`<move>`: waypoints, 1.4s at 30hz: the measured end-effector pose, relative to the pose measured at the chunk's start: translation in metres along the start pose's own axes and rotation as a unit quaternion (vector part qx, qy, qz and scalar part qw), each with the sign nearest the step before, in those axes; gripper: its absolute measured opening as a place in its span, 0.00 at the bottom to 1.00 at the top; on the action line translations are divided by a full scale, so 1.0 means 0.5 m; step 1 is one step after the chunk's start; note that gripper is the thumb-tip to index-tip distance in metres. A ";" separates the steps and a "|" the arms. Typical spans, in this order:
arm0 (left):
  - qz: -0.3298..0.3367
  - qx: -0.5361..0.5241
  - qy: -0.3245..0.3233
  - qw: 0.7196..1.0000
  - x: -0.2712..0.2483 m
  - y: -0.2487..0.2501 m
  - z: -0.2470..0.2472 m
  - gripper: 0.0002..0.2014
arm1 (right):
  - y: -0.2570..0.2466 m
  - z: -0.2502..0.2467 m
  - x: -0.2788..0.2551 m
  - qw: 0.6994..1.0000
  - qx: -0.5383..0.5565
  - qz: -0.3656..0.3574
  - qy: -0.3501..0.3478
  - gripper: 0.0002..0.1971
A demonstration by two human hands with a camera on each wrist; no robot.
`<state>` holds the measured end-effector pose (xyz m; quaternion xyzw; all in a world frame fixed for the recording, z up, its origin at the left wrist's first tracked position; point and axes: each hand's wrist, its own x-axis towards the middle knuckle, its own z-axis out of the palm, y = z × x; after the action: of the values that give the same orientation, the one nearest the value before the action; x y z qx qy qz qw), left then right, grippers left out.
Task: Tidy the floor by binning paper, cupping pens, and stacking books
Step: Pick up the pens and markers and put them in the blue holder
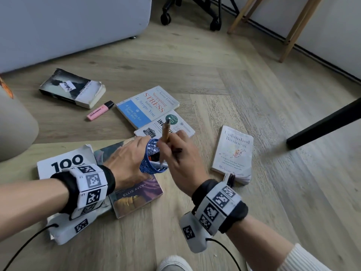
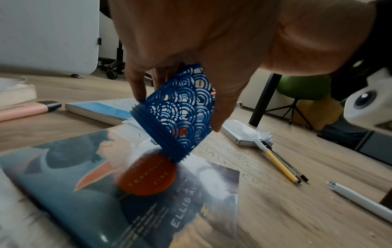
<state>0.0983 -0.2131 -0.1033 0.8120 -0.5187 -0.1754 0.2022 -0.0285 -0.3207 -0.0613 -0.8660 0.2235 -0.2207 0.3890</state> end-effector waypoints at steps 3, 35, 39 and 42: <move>-0.001 -0.041 -0.002 0.999 -0.003 0.007 0.001 0.34 | 0.024 0.014 -0.006 0.999 -0.029 -0.006 0.020 0.09; 0.056 -0.036 -0.031 0.997 0.041 0.082 0.034 0.35 | 0.089 -0.190 -0.052 0.975 -0.092 0.127 -0.159 0.14; 0.071 -0.064 -0.043 0.994 0.049 0.115 0.049 0.34 | 0.052 -0.178 -0.033 0.935 -0.301 0.027 -0.185 0.16; 0.072 -0.097 -0.053 0.991 0.047 0.121 0.062 0.34 | 0.045 -0.176 -0.031 0.937 -0.297 0.029 -0.181 0.20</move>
<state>0.0456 -0.2623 -0.1007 0.7386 -0.5663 -0.2530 0.2641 -0.0945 -0.3761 -0.0292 -0.9606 0.2294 0.0279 0.1541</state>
